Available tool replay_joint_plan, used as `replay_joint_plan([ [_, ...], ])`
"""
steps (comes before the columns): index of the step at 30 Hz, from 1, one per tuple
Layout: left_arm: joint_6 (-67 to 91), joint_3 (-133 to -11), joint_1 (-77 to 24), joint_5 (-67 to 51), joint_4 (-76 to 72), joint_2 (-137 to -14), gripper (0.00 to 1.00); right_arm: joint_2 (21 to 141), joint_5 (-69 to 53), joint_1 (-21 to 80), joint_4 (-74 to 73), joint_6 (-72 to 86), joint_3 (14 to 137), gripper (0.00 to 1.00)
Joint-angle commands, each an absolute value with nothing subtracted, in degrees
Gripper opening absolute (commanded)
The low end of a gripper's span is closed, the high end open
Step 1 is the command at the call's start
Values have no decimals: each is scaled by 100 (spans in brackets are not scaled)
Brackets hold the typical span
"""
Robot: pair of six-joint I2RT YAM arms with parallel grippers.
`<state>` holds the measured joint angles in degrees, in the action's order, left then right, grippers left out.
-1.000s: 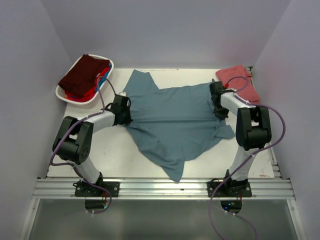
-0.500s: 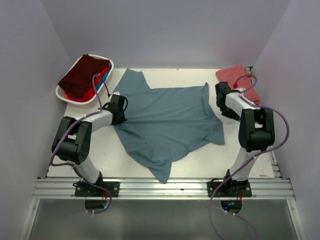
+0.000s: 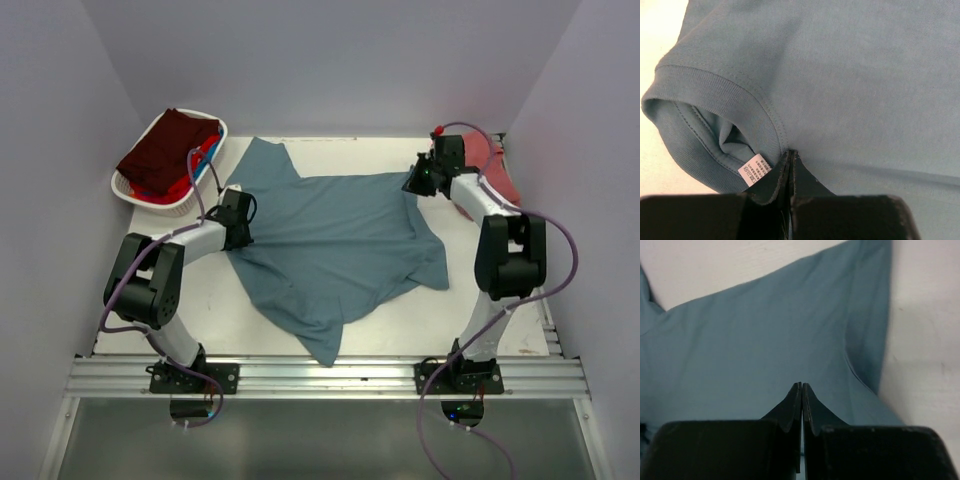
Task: Fold and stack the t-shirts
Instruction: Flatten the tshirt out
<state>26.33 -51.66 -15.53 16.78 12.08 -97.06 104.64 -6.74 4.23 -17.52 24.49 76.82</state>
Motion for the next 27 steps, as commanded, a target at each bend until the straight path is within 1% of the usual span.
replay_joint_plan([
  [1,2540,-4957,-1582,1661,1661,-9721,0,11397,-2116,431,-1591,2583,8445,0],
  [4,2531,-4948,-1582,1652,1652,-9686,0,12056,-2258,431,-1942,2663,8911,0],
  [7,2531,-4948,-1582,1652,1652,-9668,0,12435,-2058,413,-2196,2821,9157,0],
  [10,2540,-4922,-1582,1661,1652,-9624,0,12507,-1338,413,-2732,2804,9290,0],
  [11,2540,-4922,-1582,1661,1644,-9615,0,12472,-901,413,-2907,2804,9281,0],
  [17,2531,-4922,-1582,1635,1644,-9668,0,12015,745,396,-3461,2777,9272,0],
  [18,2531,-4913,-1582,1643,1635,-9677,0,11997,1191,387,-3567,2760,9386,0],
  [20,2531,-4896,-1582,1635,1617,-9694,0,12023,1580,369,-3813,2672,9509,0],
  [21,2531,-4896,-1582,1643,1626,-9694,0,12041,1991,352,-3910,2672,9632,0],
  [24,2540,-4887,-1582,1679,1643,-9677,0,12059,2494,273,-4122,2672,9729,0],
  [27,2540,-4887,-1582,1714,1661,-9659,0,12032,3399,255,-4324,2733,9773,0],
])
